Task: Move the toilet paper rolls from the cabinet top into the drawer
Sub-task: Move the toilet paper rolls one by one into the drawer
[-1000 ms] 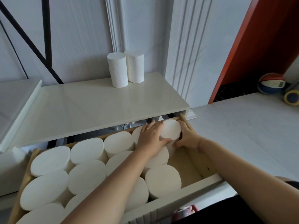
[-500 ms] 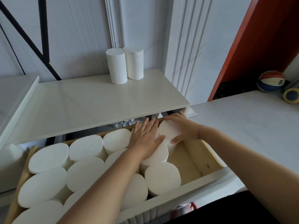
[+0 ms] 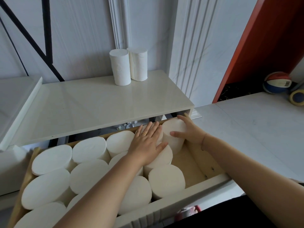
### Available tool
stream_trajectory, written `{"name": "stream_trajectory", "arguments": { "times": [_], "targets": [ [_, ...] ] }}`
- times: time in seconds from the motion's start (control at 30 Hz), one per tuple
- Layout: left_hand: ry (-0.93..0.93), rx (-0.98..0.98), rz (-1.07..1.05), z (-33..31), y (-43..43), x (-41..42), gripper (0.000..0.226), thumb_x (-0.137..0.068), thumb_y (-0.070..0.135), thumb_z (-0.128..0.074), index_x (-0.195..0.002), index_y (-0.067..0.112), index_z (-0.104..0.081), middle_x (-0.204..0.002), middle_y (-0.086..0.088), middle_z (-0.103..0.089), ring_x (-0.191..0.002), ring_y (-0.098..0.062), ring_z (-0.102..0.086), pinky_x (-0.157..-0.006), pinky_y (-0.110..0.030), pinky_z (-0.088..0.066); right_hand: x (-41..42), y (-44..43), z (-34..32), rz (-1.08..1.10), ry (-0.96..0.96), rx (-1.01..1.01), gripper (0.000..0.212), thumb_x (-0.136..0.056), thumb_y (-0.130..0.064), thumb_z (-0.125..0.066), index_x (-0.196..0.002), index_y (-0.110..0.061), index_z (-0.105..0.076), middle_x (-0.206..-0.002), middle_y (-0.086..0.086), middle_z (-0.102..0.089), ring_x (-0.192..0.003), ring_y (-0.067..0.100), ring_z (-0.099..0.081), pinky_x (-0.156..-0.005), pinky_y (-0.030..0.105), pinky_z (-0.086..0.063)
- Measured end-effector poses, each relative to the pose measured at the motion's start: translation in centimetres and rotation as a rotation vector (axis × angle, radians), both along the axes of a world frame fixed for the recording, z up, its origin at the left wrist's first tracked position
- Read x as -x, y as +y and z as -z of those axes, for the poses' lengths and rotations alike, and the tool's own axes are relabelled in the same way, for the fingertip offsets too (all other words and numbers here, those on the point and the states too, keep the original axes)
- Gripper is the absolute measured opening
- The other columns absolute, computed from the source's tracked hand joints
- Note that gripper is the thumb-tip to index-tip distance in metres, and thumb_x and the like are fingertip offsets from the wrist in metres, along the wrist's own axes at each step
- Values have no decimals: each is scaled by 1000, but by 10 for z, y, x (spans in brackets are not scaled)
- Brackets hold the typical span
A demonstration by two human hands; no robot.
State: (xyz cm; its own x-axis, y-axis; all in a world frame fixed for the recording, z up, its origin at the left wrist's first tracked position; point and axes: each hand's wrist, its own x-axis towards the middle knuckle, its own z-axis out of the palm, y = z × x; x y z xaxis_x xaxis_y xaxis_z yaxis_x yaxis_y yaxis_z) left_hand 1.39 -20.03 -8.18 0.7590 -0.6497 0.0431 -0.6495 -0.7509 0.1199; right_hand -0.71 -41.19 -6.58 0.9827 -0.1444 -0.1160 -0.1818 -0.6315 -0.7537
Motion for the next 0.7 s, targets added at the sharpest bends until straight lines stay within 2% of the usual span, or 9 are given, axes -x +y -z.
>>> {"name": "stream_trajectory", "arguments": {
  "times": [0.07,0.17,0.3,0.4,0.5,0.57,0.7],
  "targets": [
    [-4,-3,12,0,1,1,69,-92,61,-8,-148,25,9,-156,8,18,-141,-9,21,-114,-35,17,-1,-3,1,27,21,-72,97,-75,-34,-80,-151,-17,-22,-158,-5,-12,-144,22,-22,-106,26,-29],
    [-9,-2,48,1,5,4,68,-92,60,-8,-148,26,11,-156,9,20,-140,-8,23,-112,-33,20,-1,-1,7,39,40,45,103,-70,-42,-82,-151,-22,-23,-161,-6,-6,-145,21,-18,-115,36,-25],
    [-7,-1,80,4,9,9,69,-89,63,-3,-146,29,16,-152,13,25,-136,-4,31,-110,-31,22,-3,3,11,96,-19,45,100,-63,-49,-84,-145,-23,-33,-150,-7,-28,-133,20,-35,-103,32,-35],
    [-14,5,81,5,10,9,69,-88,64,-2,-145,30,17,-149,16,28,-133,-3,34,-110,-31,22,-1,4,13,122,-32,21,97,-60,-53,-83,-142,-28,-36,-139,-10,-36,-121,15,-39,-95,28,-37],
    [-18,10,84,4,10,10,68,-89,64,-2,-145,30,18,-150,14,27,-134,-4,33,-110,-31,22,1,7,13,127,-16,41,100,-60,-55,-82,-143,-27,-33,-141,-7,-37,-123,18,-41,-100,34,-42],
    [-18,21,77,3,10,12,68,-90,63,-4,-146,29,16,-153,12,23,-136,-5,30,-110,-30,22,2,8,10,118,-28,75,102,-63,-53,-82,-146,-22,-30,-147,-5,-34,-130,21,-40,-105,36,-39],
    [-170,129,0,-4,11,15,68,-94,58,-10,-150,21,0,-158,4,7,-143,-12,17,-114,-31,18,5,20,-4,135,-208,151,84,-75,-40,-77,-144,-16,-36,-150,-1,-31,-133,16,-39,-101,19,-29]
  ]
}}
